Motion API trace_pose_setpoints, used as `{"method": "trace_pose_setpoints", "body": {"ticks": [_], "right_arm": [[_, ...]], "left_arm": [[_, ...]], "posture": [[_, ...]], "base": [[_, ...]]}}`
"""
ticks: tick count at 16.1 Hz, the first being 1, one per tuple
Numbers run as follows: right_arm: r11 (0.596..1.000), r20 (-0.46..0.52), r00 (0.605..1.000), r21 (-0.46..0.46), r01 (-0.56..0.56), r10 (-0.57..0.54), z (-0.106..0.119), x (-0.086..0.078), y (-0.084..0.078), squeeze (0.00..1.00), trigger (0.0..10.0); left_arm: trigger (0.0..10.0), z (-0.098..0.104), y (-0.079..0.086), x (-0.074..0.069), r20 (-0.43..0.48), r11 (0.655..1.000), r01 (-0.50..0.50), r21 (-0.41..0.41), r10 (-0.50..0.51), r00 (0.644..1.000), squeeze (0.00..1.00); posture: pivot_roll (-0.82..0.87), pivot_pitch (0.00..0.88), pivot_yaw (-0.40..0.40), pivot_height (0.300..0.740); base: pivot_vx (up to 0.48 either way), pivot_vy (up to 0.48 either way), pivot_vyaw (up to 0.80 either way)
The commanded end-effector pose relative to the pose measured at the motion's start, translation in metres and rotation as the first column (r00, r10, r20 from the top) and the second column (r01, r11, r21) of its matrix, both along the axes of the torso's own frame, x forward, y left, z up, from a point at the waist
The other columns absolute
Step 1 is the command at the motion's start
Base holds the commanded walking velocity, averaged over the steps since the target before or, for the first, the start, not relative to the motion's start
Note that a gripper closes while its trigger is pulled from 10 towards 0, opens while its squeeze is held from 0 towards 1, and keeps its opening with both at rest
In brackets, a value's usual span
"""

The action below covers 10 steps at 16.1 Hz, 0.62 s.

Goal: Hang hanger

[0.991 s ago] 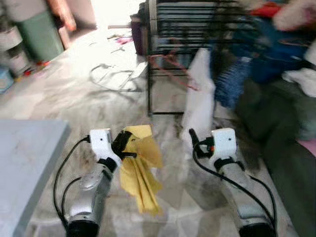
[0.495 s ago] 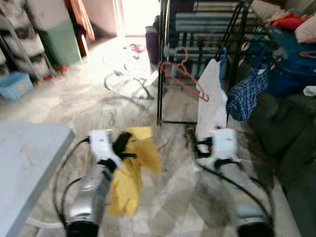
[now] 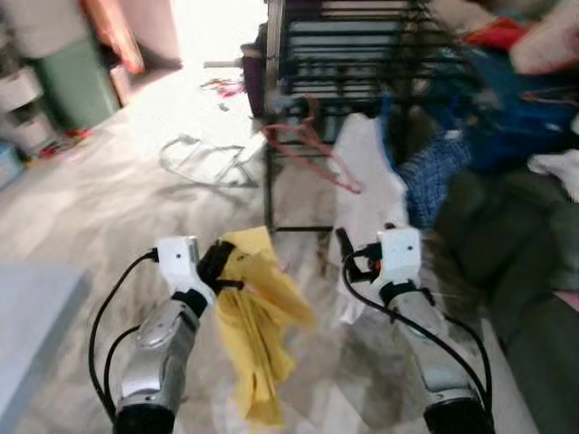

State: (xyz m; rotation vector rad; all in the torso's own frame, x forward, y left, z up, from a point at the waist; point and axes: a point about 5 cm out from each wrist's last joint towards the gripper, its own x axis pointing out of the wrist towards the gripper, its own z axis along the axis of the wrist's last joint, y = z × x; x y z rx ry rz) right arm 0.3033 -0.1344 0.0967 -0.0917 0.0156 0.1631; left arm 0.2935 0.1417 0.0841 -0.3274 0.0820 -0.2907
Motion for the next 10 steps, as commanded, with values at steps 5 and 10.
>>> {"method": "trace_pose_setpoints", "body": {"ticks": [5, 10], "right_arm": [[1.0, -0.006, 1.0, -0.016, -0.004, 0.003, -0.0011, 0.0012, -0.0041, 0.0, 10.0], [0.999, -0.002, 1.0, -0.027, -0.019, 0.018, -0.0009, 0.0027, -0.0025, 0.0, 10.0]], "left_arm": [[10.0, 0.0098, -0.006, 0.0011, 0.046, 1.0, 0.021, -0.01, -0.02, 0.999, 0.0], [10.0, 0.0081, -0.0054, -0.0023, 0.045, 1.0, 0.019, -0.011, -0.018, 0.999, 0.0]], "posture": [[-0.13, 0.0, 0.003, 0.74], [-0.12, 0.0, -0.004, 0.74]], "base": [[0.446, 0.0, 0.0], [0.413, 0.196, 0.0]]}}
